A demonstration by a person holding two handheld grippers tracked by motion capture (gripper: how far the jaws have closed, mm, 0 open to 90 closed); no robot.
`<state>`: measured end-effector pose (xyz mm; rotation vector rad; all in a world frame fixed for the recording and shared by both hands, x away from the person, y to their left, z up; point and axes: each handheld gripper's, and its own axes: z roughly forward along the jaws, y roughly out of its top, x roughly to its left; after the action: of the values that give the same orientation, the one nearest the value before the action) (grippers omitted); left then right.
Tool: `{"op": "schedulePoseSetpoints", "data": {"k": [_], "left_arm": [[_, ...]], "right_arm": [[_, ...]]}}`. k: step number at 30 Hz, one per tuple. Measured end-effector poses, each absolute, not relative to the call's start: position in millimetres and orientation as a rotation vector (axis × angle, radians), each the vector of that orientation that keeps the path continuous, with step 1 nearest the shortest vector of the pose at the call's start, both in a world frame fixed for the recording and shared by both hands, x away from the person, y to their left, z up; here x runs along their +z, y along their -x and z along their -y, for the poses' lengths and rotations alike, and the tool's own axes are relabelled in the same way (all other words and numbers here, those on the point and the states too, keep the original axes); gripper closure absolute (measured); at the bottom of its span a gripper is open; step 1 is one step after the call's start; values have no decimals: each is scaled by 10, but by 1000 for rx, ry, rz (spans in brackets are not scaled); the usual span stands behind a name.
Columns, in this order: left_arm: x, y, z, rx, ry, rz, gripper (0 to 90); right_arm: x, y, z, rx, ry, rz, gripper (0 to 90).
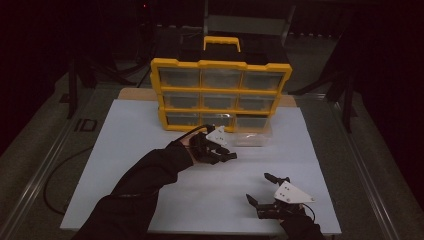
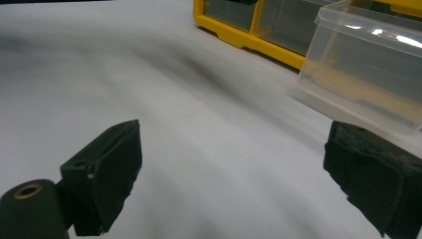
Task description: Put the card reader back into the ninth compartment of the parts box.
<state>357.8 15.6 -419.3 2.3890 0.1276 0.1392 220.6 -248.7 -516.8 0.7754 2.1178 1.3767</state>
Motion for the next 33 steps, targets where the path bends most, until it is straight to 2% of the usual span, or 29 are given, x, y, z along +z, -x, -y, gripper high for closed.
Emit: {"op": "schedulePoseSetpoints", "data": {"k": [33], "left_arm": [[-3805,-3895,70,167,-2312,-202,744]], "right_arm": [[-5166,-2207,2483,1370,-768,-2121,86]]}}
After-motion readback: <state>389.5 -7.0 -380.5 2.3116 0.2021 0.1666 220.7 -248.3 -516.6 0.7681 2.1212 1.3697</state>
